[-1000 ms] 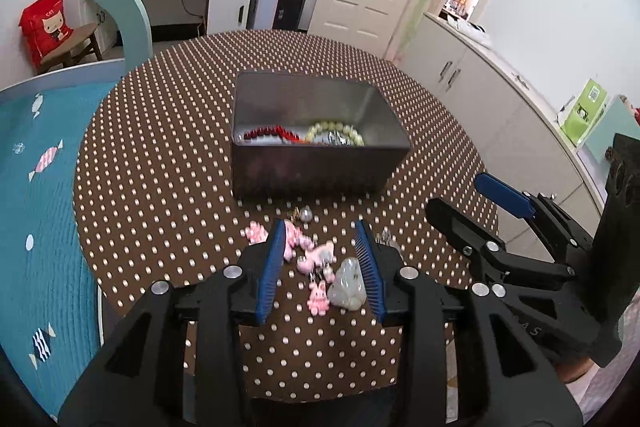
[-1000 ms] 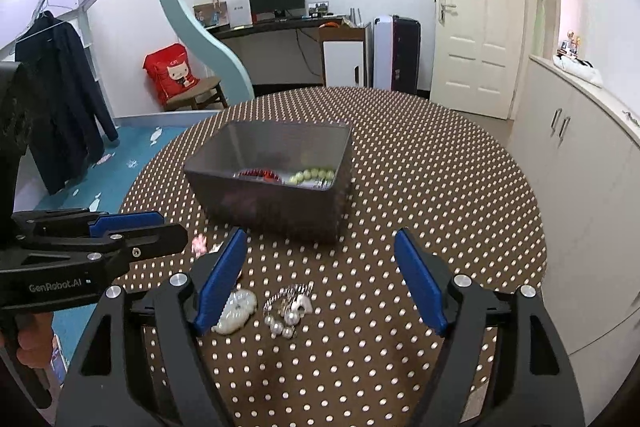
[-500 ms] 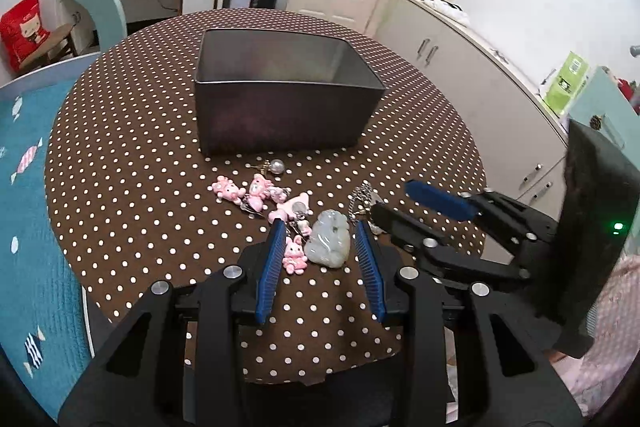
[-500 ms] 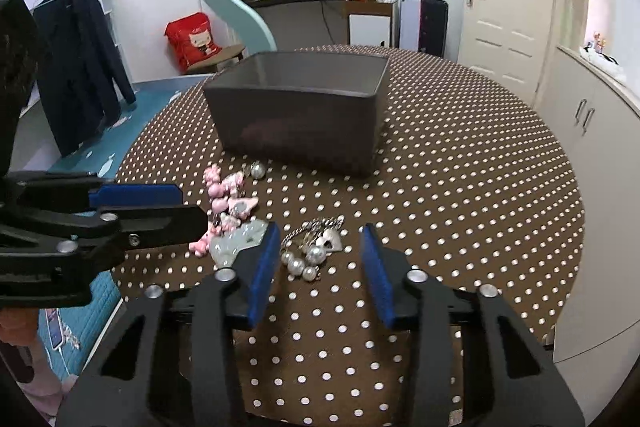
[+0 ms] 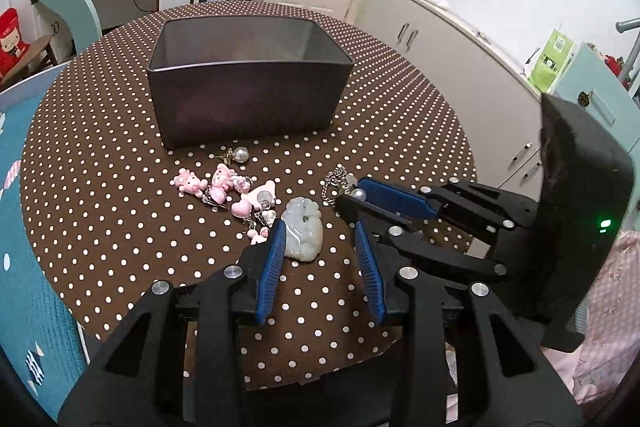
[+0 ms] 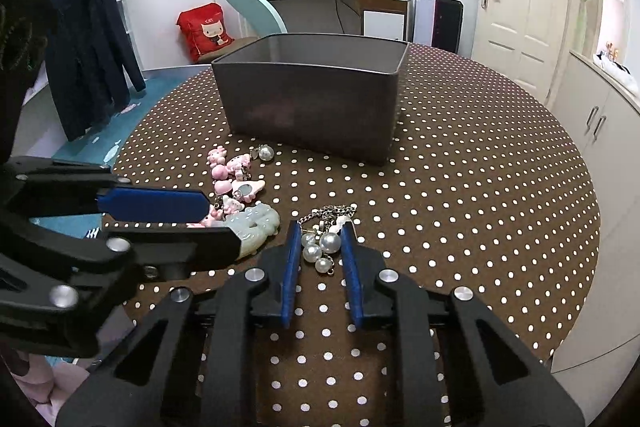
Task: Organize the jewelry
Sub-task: 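Grasp the pale jade pendant with the left tool while the right tool grasps the pearl silver chain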
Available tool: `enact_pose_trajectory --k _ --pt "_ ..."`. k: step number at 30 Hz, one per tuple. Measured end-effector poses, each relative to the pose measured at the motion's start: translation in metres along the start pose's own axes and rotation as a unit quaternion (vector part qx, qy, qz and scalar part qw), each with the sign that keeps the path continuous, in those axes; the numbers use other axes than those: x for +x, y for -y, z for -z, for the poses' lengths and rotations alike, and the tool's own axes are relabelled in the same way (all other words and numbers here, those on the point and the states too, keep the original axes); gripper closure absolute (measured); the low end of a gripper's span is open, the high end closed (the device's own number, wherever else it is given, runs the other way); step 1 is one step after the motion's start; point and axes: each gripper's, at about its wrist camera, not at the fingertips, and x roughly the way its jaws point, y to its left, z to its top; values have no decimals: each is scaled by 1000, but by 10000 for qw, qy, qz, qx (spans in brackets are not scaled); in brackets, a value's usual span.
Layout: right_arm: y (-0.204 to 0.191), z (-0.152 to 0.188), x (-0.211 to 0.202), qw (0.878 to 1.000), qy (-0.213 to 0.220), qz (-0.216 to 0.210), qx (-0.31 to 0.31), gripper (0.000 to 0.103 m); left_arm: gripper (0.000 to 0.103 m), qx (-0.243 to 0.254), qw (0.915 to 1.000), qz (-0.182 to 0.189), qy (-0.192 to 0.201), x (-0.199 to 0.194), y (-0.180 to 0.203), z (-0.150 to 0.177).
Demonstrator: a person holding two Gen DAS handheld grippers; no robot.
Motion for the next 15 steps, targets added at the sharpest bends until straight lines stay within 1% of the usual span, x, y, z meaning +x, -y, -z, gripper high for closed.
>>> enact_pose_trajectory --k 2,5,8,9,13,14,15 --pt "5 1 -3 10000 37 11 82 84 66 15 10000 -45 -39 6 2 -3" --pt "13 2 -9 9997 104 -10 234 93 66 61 9998 -144 -74 13 6 -3" --pt "21 3 -12 9995 115 35 289 93 66 124 9989 -435 -130 22 11 -4" --pt "22 4 -13 9994 123 11 323 93 66 112 9986 -473 -191 26 10 -4" --pt "24 5 -14 9993 142 0 333 92 66 358 9968 -692 -157 31 19 -3" --pt "24 6 -14 9994 146 -16 317 90 66 442 9960 -756 -164 32 22 -3" --pt "23 5 -13 9994 159 29 322 88 69 516 9950 -844 -162 33 24 -2"
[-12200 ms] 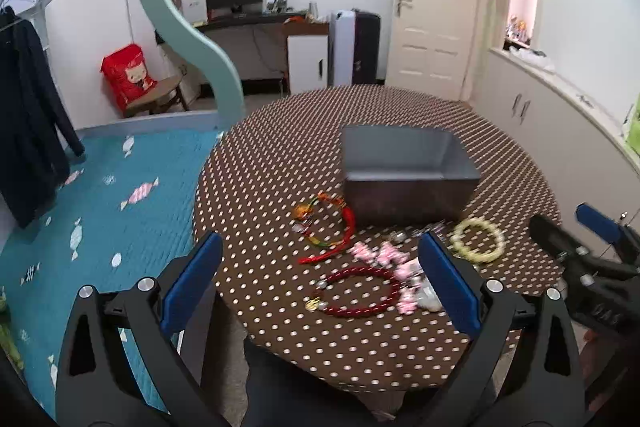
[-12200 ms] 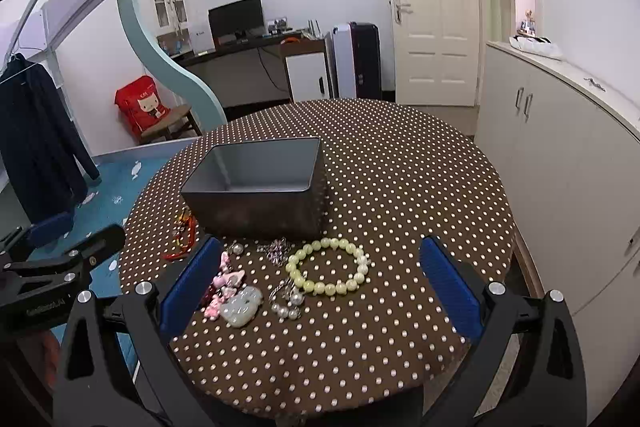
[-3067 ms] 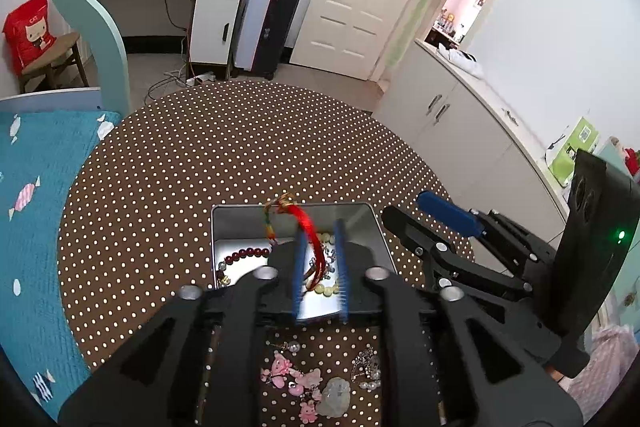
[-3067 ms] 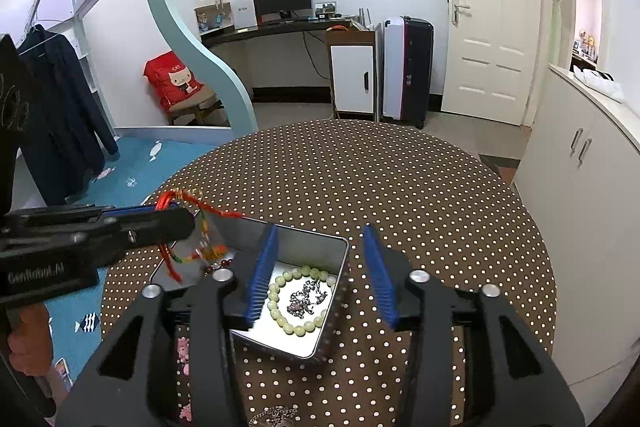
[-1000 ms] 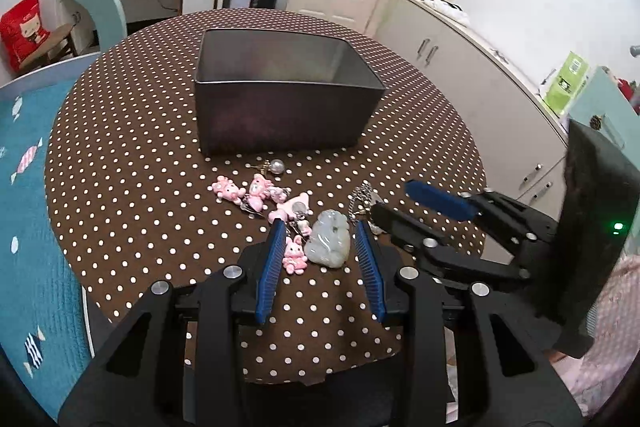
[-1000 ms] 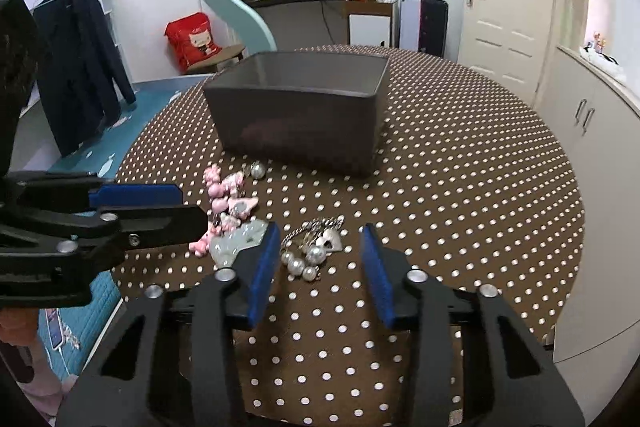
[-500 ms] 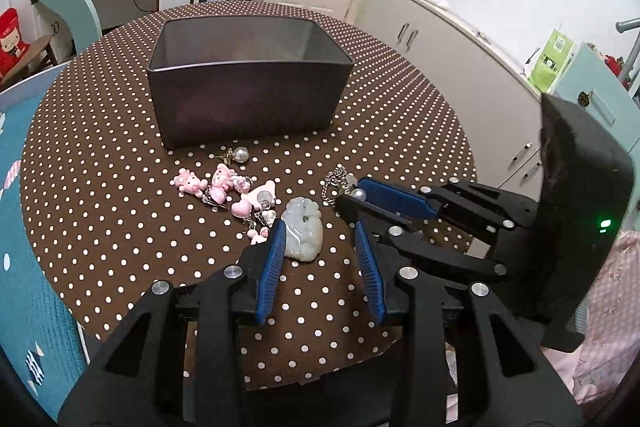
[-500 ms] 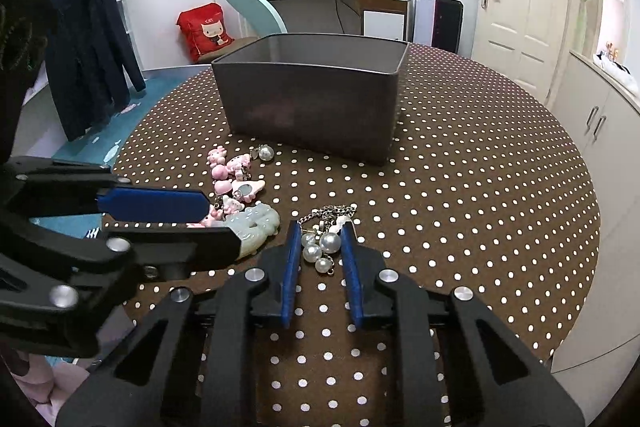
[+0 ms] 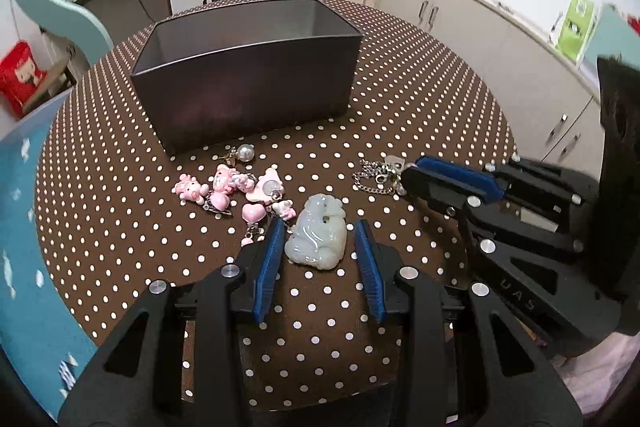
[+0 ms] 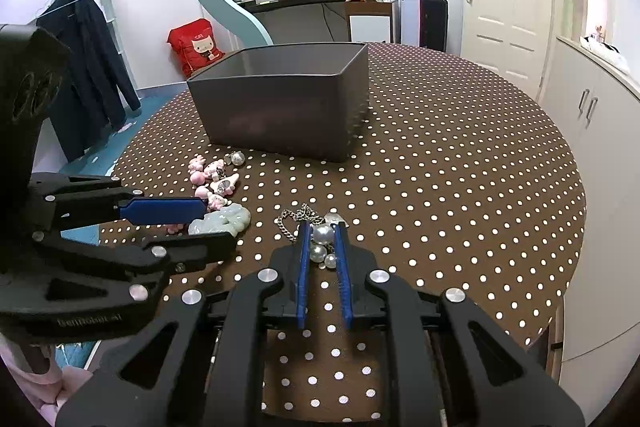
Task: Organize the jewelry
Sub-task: 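Grasp the pale jade pendant with the left tool while the right tool grasps the pearl silver chain, then carry the jade pendant toward the box while the right tool drops the pearl chain inside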
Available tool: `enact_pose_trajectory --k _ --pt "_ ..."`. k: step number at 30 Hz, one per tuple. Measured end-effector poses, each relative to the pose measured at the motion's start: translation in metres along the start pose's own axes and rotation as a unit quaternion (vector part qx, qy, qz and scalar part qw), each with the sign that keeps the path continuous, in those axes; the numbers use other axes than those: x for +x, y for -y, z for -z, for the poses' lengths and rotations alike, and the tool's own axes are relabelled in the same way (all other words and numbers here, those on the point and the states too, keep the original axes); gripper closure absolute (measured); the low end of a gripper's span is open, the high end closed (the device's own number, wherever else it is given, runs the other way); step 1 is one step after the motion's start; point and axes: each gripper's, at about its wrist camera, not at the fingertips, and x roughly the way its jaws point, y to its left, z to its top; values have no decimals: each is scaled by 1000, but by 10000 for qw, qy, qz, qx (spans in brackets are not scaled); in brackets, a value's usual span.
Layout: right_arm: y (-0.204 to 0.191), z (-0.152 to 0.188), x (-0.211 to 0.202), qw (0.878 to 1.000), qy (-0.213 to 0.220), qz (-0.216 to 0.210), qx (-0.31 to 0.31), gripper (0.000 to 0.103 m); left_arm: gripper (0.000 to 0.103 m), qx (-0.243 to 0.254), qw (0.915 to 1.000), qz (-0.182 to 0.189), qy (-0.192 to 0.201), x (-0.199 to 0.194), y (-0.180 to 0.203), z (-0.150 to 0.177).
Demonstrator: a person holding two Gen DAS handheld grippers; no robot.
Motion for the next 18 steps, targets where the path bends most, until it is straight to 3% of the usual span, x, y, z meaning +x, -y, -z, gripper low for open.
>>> enact_pose_trajectory --k 5,10,12,18 --pt "2 -1 1 10000 57 -70 8 84 73 258 9994 -242 38 3 13 1" --pt "-2 3 2 9998 66 16 -176 81 74 124 9997 -194 41 5 14 -1" --pt "5 2 3 9999 68 -66 55 87 74 95 9998 -176 47 4 13 1" --pt "8 1 -1 9999 80 -72 107 91 74 -89 9999 -32 97 -7 -5 6"
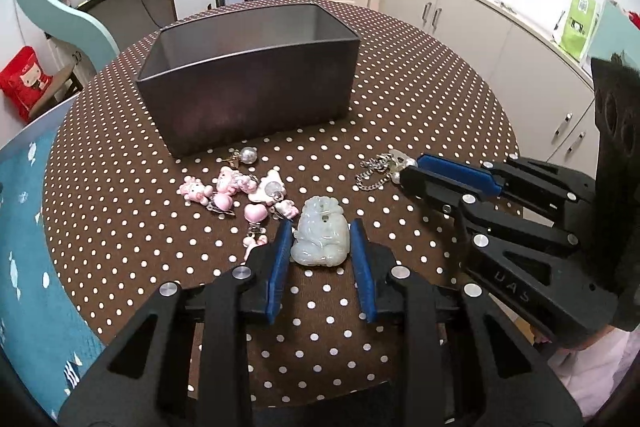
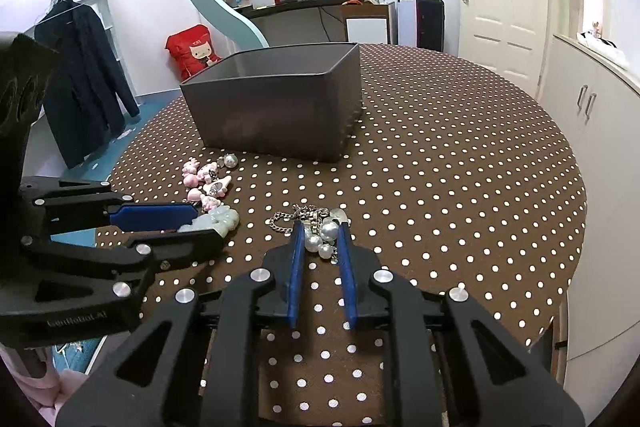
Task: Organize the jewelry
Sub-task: 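Carry the jade pendant toward the box while the right tool drops the pearl chain inside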
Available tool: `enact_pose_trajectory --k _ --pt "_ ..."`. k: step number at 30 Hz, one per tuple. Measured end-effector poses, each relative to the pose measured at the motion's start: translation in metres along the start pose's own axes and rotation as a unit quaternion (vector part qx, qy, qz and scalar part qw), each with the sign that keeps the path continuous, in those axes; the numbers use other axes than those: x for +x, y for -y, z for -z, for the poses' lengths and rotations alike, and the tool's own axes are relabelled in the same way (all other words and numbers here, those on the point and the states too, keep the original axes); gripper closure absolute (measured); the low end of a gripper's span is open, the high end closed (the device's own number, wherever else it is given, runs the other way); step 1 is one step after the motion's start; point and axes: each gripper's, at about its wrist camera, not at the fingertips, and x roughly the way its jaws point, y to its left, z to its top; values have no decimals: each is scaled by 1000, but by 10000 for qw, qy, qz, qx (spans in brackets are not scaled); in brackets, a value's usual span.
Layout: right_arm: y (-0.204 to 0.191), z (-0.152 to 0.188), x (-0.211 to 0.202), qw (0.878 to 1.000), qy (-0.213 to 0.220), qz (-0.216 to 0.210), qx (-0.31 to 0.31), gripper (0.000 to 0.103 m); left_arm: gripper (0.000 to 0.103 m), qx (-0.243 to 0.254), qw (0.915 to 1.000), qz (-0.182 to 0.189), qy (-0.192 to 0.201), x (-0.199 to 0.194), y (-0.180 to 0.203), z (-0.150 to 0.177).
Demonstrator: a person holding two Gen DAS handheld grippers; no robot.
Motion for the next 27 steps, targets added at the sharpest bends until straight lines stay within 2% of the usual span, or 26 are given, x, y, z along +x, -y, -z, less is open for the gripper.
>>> enact_pose_trajectory --k 1,3,4,8,10,12,14,16,17,18,27 --pt "0 -1 -1 10000 4 -9 11 91 74 -18 10000 15 19 -1 -1 0" --pt "-1 -2 -3 10000 28 -16 -14 101 74 -46 9999 77 57 -6 -7 0" --pt "-1 -2 -3 10000 21 -26 2 102 74 -68 9999 116 78 -8 -9 0" --pt "-4 -3 -3 10000 -25 -15 -77 103 74 -104 9997 172 151 -17 -16 1" --pt "-12 -2 -3 9994 -67 -40 -323 99 74 -111 9996 185 177 -21 -18 1" --pt "-15 0 0 9991 -141 180 -347 82 74 -127 9995 182 209 -24 -19 0" --pt "-16 1 1 9990 -104 156 -409 82 74 -139 9994 197 229 -27 -21 1" --pt "-16 1 2 9989 -116 200 -405 86 74 -153 9994 194 240 -30 -23 2" --pt "-14 1 2 9991 -108 197 -373 93 74 -176 9994 192 245 -32 -25 2" --pt "-13 1 3 9991 -105 193 -362 96 74 -195 9993 187 251 -33 -27 3" --pt "-10 -6 -4 9994 -56 212 -257 97 77 -264 9990 210 309 -41 -24 -2"
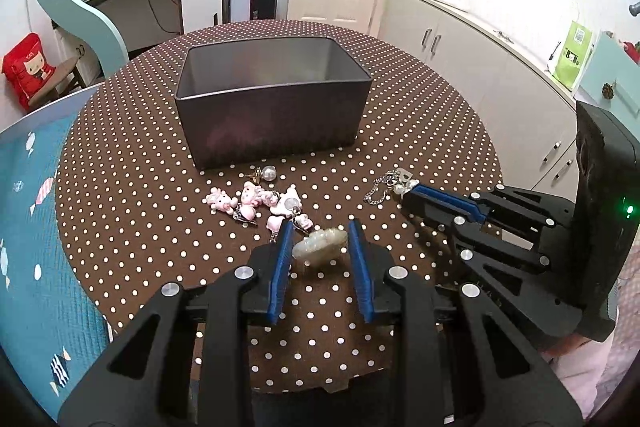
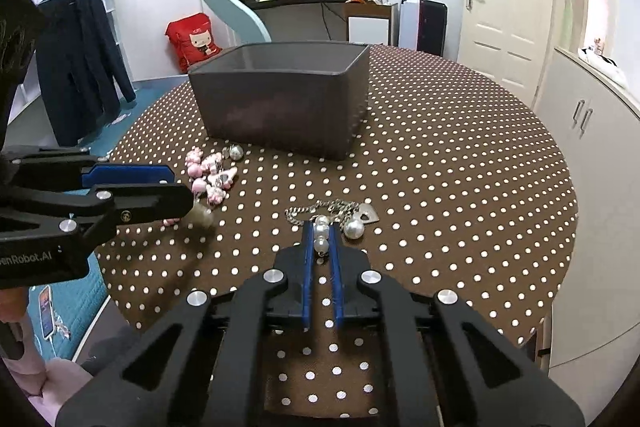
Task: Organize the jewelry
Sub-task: 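Carry the jade pendant toward the box while the right tool drops the pearl chain inside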
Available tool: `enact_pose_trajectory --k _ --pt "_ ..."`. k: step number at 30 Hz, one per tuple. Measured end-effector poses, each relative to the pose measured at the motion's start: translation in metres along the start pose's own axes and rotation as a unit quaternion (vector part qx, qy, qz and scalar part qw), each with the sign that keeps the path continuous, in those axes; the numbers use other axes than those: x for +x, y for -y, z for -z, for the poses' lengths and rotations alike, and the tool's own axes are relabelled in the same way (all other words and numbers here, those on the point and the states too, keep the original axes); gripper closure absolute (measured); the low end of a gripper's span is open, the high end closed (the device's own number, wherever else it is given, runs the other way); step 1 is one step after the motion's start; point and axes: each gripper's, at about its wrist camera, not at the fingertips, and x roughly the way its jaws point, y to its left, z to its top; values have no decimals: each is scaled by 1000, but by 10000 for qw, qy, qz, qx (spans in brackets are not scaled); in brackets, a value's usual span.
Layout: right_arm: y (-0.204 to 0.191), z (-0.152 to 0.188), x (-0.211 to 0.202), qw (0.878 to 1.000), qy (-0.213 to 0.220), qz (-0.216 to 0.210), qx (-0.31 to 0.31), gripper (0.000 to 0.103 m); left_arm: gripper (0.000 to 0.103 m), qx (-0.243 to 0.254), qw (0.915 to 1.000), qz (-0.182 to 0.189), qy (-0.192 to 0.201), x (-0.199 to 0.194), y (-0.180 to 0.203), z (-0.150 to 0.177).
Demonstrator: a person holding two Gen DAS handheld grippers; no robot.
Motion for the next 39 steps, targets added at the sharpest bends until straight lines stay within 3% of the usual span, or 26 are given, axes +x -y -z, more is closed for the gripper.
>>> enact_pose_trajectory --k 15,26,33,39 --pt "-2 -55 -39 9982 583 48 -106 97 77 -140 9991 141 366 -37 -4 -39" --pt "-8 -112 -54 9942 987 -45 -429 97 77 -245 9971 263 664 -58 -16 -94" --pt "-9 -143 -42 9921 1115 -143 -550 96 77 -314 9966 193 741 -49 -30 -126" --pt "-3 -152 -4 9952 779 -284 -519 96 77 -449 9976 128 508 -17 -50 -138"
